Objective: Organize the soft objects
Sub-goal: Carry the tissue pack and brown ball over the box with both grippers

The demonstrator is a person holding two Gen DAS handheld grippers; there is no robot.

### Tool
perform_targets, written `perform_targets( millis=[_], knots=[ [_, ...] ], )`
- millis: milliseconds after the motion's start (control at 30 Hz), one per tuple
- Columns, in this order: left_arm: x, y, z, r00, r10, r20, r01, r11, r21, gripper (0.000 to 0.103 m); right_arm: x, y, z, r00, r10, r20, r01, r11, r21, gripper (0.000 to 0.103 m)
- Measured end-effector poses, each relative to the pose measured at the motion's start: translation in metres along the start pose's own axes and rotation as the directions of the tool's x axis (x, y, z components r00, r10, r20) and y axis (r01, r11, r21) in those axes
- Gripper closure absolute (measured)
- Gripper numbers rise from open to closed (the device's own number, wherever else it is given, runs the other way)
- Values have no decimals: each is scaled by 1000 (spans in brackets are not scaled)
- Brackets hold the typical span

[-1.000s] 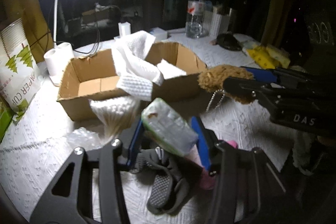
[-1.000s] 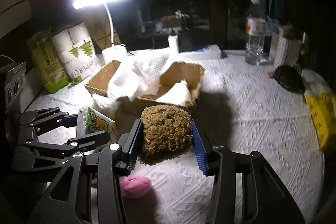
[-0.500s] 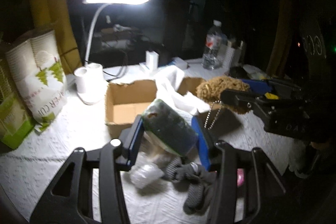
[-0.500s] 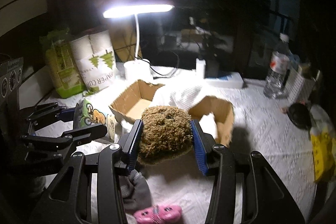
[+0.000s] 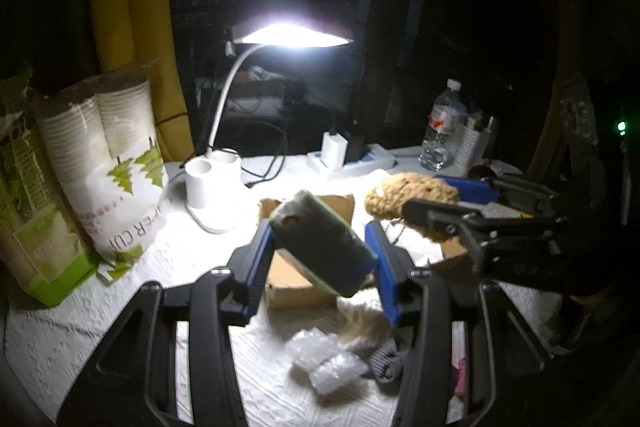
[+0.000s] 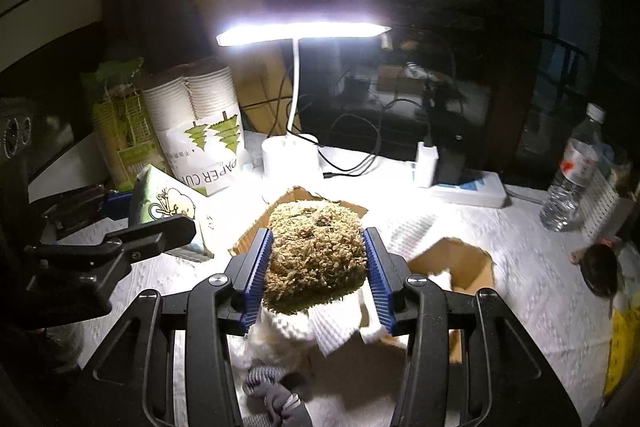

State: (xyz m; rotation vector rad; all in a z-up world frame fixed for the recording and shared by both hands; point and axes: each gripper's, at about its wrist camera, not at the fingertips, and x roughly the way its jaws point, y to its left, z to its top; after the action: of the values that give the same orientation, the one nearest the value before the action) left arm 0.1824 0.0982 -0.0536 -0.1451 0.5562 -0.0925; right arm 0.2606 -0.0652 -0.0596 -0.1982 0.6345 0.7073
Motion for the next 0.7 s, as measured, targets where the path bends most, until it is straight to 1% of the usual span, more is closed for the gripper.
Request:
perform_targets(
  millis=[167, 367, 567, 700],
  knots=[
    [8, 6, 7, 1000, 10, 0, -10, 1000, -9, 56, 29, -4, 6, 999, 23, -32, -23, 1000, 9, 55],
    [26, 6, 9, 1000, 12, -23, -12, 1000, -19, 56, 61, -18, -1, 996, 31, -84, -27, 999, 42, 55],
    [51, 1, 8, 998, 2, -64, -4, 1000, -18, 56, 84, -42, -18, 991, 3, -137, 8, 997, 83, 55],
    [67, -8, 7, 996, -12, -86, 11, 1000, -8, 56, 90, -60, -30, 986, -28, -164, 45, 994, 103, 55]
  ],
)
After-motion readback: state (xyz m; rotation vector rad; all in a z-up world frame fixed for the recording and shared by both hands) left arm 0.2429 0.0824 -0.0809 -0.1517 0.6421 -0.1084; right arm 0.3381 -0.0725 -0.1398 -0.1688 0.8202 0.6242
